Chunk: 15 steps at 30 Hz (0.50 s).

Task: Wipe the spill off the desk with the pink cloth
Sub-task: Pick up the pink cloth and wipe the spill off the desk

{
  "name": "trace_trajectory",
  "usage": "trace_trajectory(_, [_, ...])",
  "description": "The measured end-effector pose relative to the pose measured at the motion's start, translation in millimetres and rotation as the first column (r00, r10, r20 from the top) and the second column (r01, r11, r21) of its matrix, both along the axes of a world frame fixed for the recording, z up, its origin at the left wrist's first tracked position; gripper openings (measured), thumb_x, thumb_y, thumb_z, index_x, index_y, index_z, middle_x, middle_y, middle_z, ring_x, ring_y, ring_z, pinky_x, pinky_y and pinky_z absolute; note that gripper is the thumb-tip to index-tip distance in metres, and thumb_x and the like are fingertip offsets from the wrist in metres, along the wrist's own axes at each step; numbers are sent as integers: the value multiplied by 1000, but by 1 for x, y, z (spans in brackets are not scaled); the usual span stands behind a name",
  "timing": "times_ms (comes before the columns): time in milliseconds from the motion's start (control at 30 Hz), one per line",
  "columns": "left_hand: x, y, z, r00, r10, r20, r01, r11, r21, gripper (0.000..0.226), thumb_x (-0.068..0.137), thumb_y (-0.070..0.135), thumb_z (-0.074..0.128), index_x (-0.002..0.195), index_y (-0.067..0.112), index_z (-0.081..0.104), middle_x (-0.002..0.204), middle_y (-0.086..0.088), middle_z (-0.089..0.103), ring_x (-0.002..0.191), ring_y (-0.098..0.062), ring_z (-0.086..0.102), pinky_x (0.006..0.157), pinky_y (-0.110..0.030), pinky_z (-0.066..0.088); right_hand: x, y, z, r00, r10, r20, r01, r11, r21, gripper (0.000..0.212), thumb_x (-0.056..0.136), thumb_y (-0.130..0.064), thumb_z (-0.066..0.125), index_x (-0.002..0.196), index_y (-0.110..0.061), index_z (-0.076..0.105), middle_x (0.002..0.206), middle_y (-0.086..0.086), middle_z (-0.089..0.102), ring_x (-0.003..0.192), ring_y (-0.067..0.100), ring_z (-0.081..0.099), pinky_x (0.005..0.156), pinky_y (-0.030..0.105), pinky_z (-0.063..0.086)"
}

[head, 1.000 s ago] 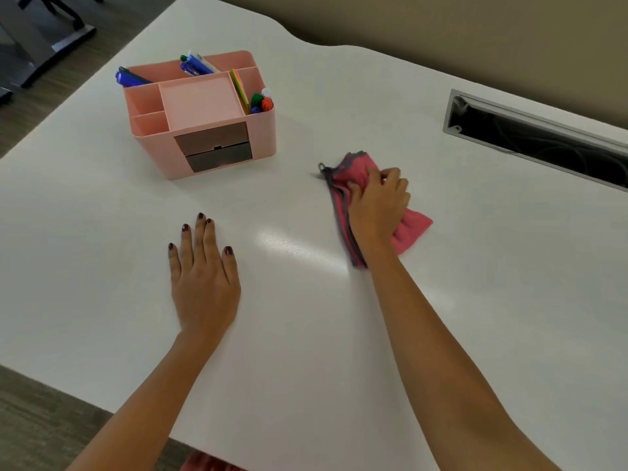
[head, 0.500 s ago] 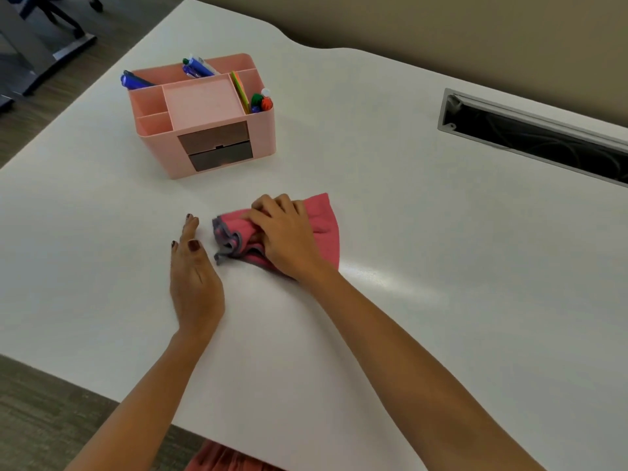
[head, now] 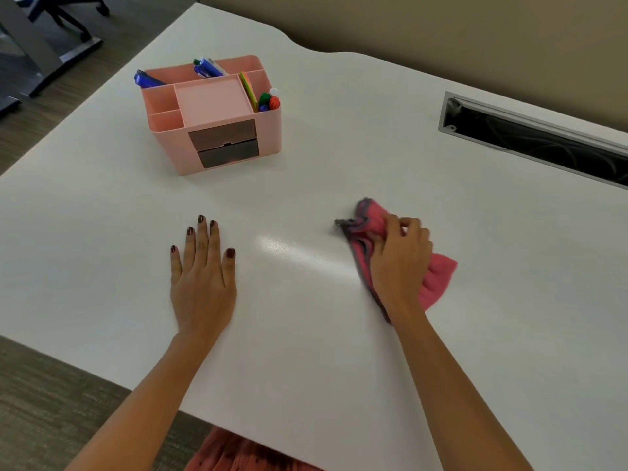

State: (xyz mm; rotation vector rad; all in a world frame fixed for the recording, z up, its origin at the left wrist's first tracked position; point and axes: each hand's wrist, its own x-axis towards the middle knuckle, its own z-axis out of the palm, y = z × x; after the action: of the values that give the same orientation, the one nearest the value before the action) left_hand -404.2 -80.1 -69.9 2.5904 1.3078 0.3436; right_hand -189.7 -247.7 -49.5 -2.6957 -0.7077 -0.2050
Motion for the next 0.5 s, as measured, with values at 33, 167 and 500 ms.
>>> trace_trajectory(33, [-2,-1,0,1000,10,-12,-10,1000,5,59,99,41,9,151,14,13,160,-2,8,148,-20,9,121,-43,6,-1,-3,-1,994,-111,1,111,994,10,32,91,-29,49,115,-8,57,108,15,55,92,32,50,77,41,39])
trace_trajectory(167, [-4,-2,-1,999,21,-35,-21,1000,11,64,97,45,3,151,12,12,160,-3,9,148,-21,10,121,-44,7,-22,-2,-1,963,-268,1,268,963,39,29,92,-26,54,110,-4,55,100,17,54,85,31,50,71,38,39])
trace_trajectory(500, [-5,-2,0,999,26,32,-25,999,-32,58,98,39,8,150,14,18,159,0,16,147,-17,11,121,-42,6,-107,52,1,956,291,24,-291,957,5,28,91,-28,52,112,-10,57,102,9,56,81,25,50,67,36,42])
